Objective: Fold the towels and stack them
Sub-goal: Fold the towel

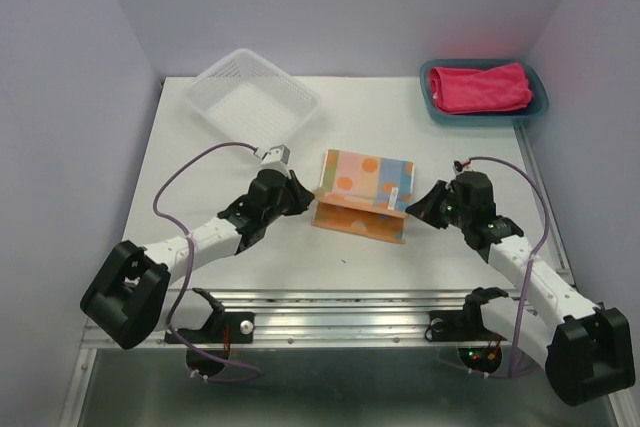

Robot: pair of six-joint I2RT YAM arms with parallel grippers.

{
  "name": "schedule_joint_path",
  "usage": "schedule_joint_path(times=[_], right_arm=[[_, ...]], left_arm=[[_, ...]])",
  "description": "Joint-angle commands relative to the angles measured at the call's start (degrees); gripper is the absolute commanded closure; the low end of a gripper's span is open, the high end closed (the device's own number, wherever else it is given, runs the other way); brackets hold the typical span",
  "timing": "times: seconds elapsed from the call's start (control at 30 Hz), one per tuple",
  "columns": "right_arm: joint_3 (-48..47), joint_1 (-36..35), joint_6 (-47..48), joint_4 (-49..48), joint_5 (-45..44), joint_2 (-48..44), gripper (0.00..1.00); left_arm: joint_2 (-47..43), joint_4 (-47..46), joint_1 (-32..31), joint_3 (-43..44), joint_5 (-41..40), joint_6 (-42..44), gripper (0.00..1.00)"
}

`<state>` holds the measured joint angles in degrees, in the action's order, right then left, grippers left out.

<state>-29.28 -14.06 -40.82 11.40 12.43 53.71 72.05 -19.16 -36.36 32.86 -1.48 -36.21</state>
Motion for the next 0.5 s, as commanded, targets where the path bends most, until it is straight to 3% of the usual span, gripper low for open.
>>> schedule_joint_path(times=[0.0, 0.3, 0.47], right_arm=[[3.2, -0.1, 0.2, 1.5, -2.1, 1.0, 0.99], [8.4, -0.3, -0.2, -1.5, -0.6, 5.3, 0.98], [10.1, -0.4, -0.8, -3.9, 1.0, 8.4, 0.86]], left_arm=[[1.4, -1.8, -1.0, -1.6, -3.1, -1.1, 1.0], [4.9, 1.2, -2.0, -3.4, -4.1, -3.3, 1.0], [4.8, 3.5, -2.3, -3.0, -3.1, -3.4, 1.0]])
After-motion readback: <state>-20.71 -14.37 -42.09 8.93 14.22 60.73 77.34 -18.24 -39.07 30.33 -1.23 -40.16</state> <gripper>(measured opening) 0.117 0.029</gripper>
